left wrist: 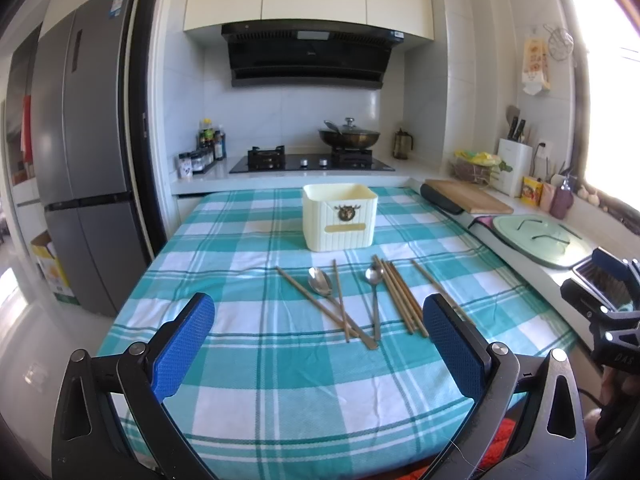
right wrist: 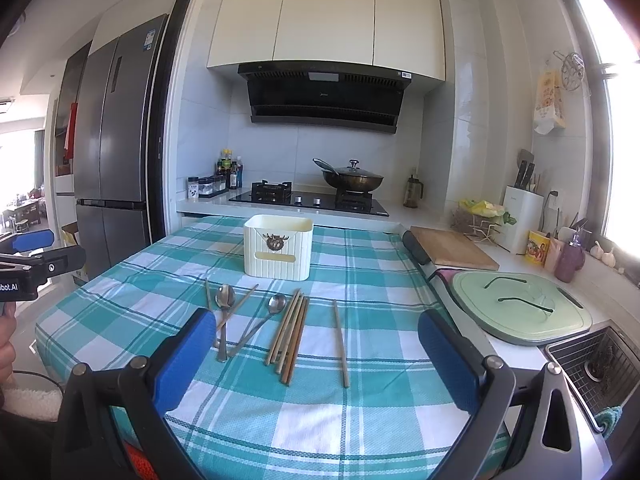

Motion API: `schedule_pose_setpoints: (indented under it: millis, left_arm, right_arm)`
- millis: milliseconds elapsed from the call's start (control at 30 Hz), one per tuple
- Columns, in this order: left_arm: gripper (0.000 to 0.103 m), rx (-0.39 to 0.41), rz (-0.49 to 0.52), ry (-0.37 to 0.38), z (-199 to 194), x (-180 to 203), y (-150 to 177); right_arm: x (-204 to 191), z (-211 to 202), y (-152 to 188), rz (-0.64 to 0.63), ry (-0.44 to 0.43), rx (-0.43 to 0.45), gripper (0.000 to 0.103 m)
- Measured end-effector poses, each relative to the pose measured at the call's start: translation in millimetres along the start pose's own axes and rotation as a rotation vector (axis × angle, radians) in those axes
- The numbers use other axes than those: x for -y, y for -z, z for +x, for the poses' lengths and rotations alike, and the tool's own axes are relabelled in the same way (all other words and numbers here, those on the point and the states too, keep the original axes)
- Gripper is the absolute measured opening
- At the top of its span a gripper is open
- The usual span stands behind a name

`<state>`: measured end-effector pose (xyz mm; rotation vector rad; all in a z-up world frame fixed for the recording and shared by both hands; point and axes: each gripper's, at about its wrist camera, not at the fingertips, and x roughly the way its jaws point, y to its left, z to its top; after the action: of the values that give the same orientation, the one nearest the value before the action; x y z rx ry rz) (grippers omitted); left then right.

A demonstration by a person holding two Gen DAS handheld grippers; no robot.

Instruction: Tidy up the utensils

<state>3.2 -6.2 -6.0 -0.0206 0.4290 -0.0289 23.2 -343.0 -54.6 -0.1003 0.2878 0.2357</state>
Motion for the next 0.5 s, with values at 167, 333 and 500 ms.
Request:
schedule_pose_setpoints:
  millis: [167,333,500]
  left_arm:
    - [0.103,0.002,0.001,0.0,-2.2,4.7,2.1]
    - [0.103,-0.003,-0.001,0.0,0.7,-3.6,-2.6]
    - [0.103,-0.003,-0.001,0.0,0.6,-3.4,-2.4]
  right_arm:
    - [-0.7,0.1,1.0,0.001,0.002,0.002,0.103]
    - [0.4,-0.3,0.5,0.003,0.003,0.003,0.103]
    - [0.7,-0.5,0.5,0.003,0.002,0.004,0.103]
